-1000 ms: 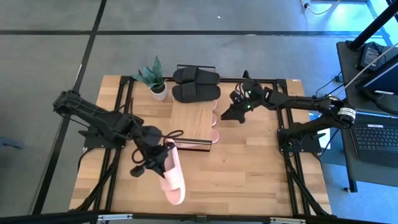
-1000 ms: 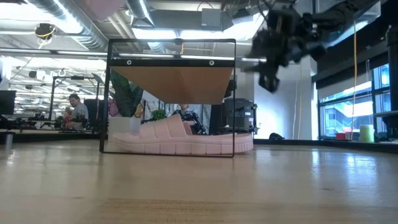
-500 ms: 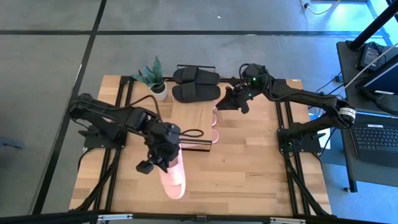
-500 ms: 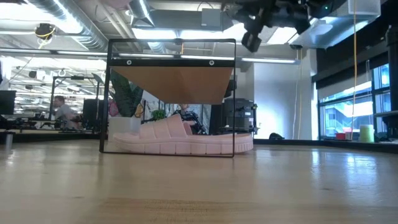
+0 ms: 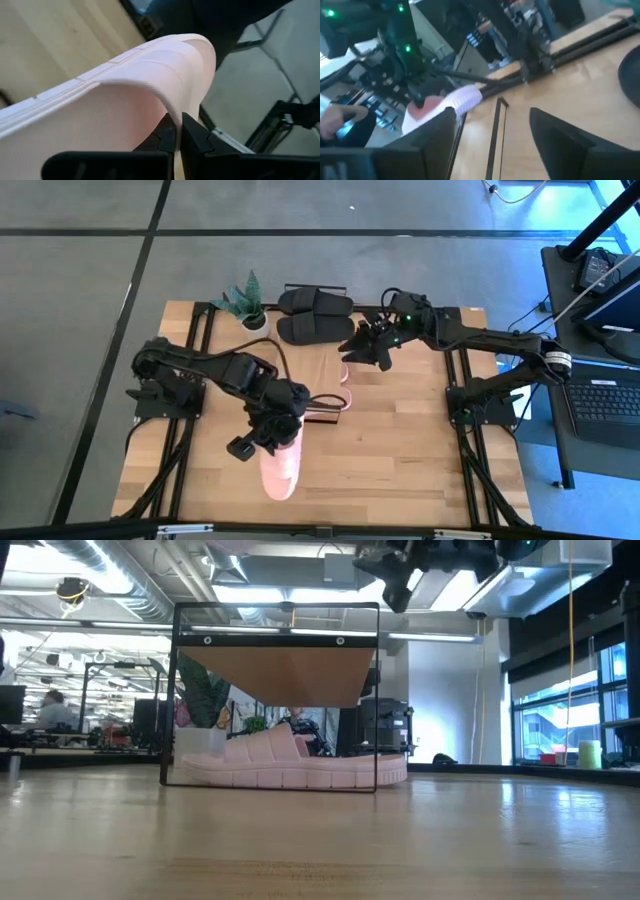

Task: Pick and place slides into the shelf
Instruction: Put the pink slide under the shelf

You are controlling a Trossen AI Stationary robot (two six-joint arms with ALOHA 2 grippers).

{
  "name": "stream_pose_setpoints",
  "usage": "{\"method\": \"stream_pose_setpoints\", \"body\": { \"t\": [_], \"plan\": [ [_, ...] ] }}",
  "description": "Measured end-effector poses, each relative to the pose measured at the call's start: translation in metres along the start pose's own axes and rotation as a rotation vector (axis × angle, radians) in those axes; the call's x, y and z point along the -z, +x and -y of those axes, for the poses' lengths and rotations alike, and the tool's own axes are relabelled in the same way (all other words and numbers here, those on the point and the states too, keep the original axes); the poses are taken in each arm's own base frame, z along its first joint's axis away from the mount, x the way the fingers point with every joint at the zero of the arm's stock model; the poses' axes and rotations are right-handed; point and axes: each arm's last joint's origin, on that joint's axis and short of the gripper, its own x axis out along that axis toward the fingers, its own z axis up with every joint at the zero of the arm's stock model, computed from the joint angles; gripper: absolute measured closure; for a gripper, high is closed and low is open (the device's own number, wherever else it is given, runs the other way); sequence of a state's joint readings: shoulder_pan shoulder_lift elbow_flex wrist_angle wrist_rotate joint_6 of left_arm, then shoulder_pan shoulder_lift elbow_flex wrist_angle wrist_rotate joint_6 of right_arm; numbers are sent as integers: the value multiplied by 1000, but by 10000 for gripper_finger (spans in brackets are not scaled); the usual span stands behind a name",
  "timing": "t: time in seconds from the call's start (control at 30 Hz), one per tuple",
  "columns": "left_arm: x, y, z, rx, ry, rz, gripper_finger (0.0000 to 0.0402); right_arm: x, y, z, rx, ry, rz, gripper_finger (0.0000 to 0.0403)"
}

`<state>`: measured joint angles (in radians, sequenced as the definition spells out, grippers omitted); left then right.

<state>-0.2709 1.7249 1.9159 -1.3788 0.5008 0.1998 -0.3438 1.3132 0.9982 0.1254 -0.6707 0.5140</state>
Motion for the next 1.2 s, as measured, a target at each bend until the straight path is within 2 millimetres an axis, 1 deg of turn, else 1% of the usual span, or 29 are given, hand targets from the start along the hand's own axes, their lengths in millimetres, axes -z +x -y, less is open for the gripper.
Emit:
{"method": "stream_pose_setpoints", "body": {
  "t": [0.1, 0.23, 0.43, 0.57, 0.7, 0.83, 1.03, 1.2],
  "plan": [
    [-3, -2, -6, -32, -2, -9, 400, -1, 4, -6, 4, -25, 38, 128],
    [-5, -7, -10, -78, -17, -20, 400, 3, 11, -14, 56, -33, 65, 112],
    [-3, -19, -16, -192, -50, -30, 400, 12, 26, -23, 156, -35, 112, 116],
    [-4, -26, -17, -238, -31, -16, 400, 19, 39, -21, 219, -8, 141, 122],
    [-2, -30, -22, -329, -41, -28, 400, 23, 54, -16, 190, 1, 173, 124],
    [-1, -32, -27, -382, -52, -37, 400, 24, 68, -14, 138, -17, 224, 124],
    [1, -36, -33, -409, -70, -38, 400, 26, 75, -11, 114, -27, 253, 124],
    [1, -39, -38, -419, -82, -28, 400, 28, 78, -13, 160, -138, 273, 124]
  ]
}}
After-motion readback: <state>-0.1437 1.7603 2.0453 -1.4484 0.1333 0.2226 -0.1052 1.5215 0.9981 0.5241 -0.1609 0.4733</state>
